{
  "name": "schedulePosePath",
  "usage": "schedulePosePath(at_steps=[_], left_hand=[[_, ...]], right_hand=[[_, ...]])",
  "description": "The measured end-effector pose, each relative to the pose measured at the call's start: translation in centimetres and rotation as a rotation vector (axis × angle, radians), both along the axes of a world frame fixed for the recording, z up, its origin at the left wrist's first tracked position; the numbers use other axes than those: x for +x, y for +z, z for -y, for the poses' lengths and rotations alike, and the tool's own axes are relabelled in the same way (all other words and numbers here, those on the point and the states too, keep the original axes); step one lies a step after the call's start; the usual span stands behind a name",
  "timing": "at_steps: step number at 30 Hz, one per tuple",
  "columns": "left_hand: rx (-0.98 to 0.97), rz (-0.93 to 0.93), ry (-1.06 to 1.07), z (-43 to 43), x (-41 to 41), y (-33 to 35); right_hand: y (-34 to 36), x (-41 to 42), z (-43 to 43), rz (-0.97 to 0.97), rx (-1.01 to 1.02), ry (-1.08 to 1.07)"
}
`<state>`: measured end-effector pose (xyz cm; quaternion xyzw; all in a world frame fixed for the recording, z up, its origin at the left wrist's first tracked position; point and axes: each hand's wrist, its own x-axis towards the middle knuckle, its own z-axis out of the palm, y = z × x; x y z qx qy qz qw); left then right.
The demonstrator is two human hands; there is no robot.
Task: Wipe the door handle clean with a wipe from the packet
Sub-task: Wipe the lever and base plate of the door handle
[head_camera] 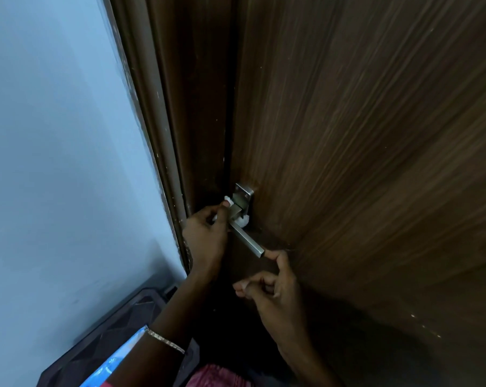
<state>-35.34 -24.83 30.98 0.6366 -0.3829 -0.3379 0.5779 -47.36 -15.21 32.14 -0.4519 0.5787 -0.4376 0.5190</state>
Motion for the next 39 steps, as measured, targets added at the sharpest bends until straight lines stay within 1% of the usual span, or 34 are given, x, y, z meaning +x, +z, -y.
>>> schedulePosePath(at_steps=[4,6,8,10,12,13,14,16,18,23,28,32,34,36,37,39], left_hand=[[0.153,-0.589,-0.023,-0.2,0.5,0.5],[0.189,-0.783,-0.01,-0.6,0.9,0.9],[0.2,-0.877,0.001,-1.0,1.3,1.0],[0.213,-0.922,-0.008,-1.6,1.5,1.1],[0.221,-0.948,-0.024,-2.1,1.7,1.4],[0.229,-0.959,-0.023,-2.3,1.7,1.6],[0.243,-0.967,-0.016,-2.5,1.8,1.8],[0.283,-0.977,0.0,-2.9,1.9,2.1],[0.317,-0.984,0.005,-3.4,1.6,2.5],[0.346,-0.957,-0.012,-5.0,0.2,2.8],[0.318,-0.889,-0.135,-6.1,0.0,3.2],[0.365,-0.712,-0.241,-6.1,0.2,3.2],[0.407,-0.578,-0.324,-6.1,0.5,3.0],[0.425,-0.455,-0.326,-5.8,0.9,2.7],[0.425,-0.412,-0.293,-5.5,1.1,2.5],[0.429,-0.398,-0.218,-4.8,1.6,2.0]], right_hand=[[-0.6,-0.1,0.1,-0.005,-0.033,0.003],[-0.7,-0.4,0.3,0.045,-0.035,0.009],[-0.9,-1.0,0.6,0.194,-0.01,-0.011],[-1.3,-1.6,1.1,0.415,0.07,-0.092],[-1.9,-2.1,1.5,0.676,0.223,-0.141],[-2.1,-2.1,1.7,0.794,0.307,-0.131],[-2.2,-2.1,2.0,0.893,0.378,-0.101],[-2.3,-1.7,2.7,1.052,0.454,-0.022],[-2.1,-1.1,3.7,1.109,0.474,0.01],[-1.1,0.1,4.7,1.114,0.48,0.124],[-0.6,-0.3,3.9,1.129,0.486,0.124],[0.0,-0.8,3.2,1.094,0.463,0.089],[0.2,-1.8,2.6,1.077,0.457,0.095],[0.6,-2.7,1.9,1.11,0.471,0.121],[0.8,-3.1,1.5,1.085,0.46,0.119],[1.3,-3.8,0.8,0.886,0.361,0.06]])
